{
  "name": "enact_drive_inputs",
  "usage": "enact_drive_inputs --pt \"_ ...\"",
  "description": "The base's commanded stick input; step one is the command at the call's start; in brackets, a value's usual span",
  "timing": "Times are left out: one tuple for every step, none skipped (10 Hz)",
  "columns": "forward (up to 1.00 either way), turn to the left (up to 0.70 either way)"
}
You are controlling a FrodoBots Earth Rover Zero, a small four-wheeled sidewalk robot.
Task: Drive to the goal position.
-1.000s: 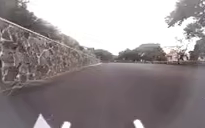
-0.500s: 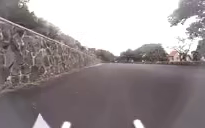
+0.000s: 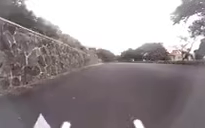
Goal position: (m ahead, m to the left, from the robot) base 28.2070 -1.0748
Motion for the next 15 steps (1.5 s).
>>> enact_drive_inputs --pt "0.70 0.00" --pt "0.70 0.00" --pt "0.70 0.00" --pt "0.70 0.00" --pt "0.70 0.00" --pt "0.70 -0.20" --pt "0.70 -0.34" --pt "0.70 -0.35" --pt "0.70 -0.35" --pt "0.70 -0.35" --pt "0.70 -0.19" --pt "0.70 0.00" --pt "0.70 0.00" --pt "0.70 0.00" --pt "0.70 0.00"
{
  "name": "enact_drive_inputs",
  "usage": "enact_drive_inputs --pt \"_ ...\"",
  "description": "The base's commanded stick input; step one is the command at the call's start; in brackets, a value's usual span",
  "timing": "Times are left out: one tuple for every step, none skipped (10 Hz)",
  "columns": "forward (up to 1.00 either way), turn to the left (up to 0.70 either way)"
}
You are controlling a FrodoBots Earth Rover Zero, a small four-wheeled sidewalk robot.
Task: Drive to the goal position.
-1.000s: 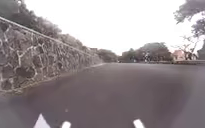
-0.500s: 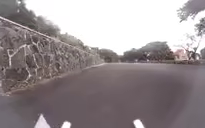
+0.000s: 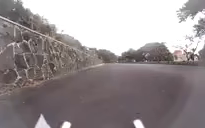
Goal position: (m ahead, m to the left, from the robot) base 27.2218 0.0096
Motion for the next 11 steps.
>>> enact_drive_inputs --pt "0.70 0.00" --pt "0.65 0.00" --pt "0.50 0.00" --pt "0.50 0.00" --pt "0.50 0.00" --pt "0.50 0.00" --pt "0.50 0.00" --pt "0.50 0.00" --pt "0.50 0.00" --pt "0.50 0.00" --pt "0.50 0.00"
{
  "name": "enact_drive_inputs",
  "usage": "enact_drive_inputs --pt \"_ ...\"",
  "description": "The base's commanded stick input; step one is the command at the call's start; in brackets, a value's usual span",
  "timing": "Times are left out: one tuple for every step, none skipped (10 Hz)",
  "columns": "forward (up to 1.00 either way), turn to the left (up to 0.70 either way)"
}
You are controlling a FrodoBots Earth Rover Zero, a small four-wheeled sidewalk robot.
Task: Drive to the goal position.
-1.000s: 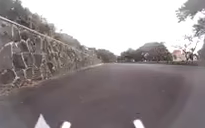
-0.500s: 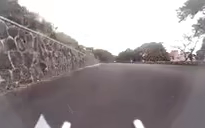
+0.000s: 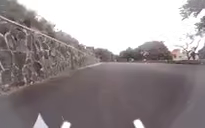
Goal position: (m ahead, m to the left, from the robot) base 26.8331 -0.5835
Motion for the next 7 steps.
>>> enact_drive_inputs --pt "0.50 0.00" --pt "0.50 0.00" --pt "0.50 0.00" --pt "0.50 0.00" --pt "0.50 0.00" --pt "0.50 0.00" --pt "0.50 0.00"
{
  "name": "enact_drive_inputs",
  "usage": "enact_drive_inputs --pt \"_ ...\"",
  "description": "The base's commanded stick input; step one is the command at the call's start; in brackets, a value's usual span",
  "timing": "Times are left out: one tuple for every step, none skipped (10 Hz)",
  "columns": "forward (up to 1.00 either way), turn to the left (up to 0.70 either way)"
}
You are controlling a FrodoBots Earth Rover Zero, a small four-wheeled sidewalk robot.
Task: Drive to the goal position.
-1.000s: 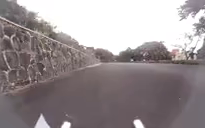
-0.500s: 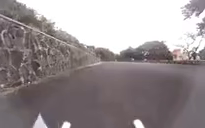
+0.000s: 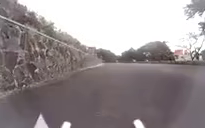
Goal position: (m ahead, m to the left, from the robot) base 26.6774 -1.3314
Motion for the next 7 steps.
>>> enact_drive_inputs --pt "0.50 0.00" --pt "0.50 0.00" --pt "0.50 0.00" --pt "0.50 0.00" --pt "0.50 0.00" --pt "0.52 -0.04" --pt "0.65 -0.26"
